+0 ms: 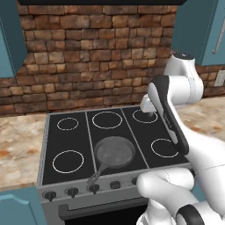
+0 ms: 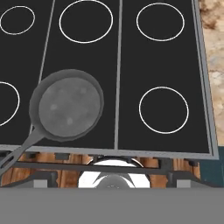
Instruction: Put the corn and broccoli in the pan. Then turn on the front center burner and set the heat to medium.
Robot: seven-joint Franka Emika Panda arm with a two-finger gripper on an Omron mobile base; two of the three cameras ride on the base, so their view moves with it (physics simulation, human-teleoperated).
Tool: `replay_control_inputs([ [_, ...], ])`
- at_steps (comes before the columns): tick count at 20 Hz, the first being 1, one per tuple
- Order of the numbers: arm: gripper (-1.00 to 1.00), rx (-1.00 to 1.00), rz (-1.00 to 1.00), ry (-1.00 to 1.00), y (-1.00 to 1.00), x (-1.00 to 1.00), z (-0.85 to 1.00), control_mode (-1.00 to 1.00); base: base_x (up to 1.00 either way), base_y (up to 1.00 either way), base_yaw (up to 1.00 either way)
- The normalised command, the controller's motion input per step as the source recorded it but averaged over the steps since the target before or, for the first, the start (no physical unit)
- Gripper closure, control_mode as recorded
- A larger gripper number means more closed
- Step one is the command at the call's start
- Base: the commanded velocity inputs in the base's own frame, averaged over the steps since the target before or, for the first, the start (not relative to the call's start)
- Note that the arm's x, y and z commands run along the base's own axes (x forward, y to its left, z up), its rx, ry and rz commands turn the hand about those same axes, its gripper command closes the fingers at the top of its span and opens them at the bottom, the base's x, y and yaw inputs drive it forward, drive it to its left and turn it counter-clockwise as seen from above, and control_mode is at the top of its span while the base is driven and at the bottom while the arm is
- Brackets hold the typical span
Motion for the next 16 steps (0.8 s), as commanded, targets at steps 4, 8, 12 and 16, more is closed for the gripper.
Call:
replay_control_inputs([
  [4, -1.0, 0.0, 0.0, 0.0, 0.0, 0.0, 0.0, 1.0, -0.36, 0.0, 0.0],
  [8, -1.0, 0.0, 0.0, 0.0, 0.0, 0.0, 0.0, 1.0, -1.0, 0.0, 0.1],
  [12, -1.0, 0.0, 0.0, 0.0, 0.0, 0.0, 0.0, 1.0, -0.35, 0.03, 0.33],
  [16, -1.0, 0.0, 0.0, 0.0, 0.0, 0.0, 0.0, 1.0, 0.03, 0.01, 0.43],
])
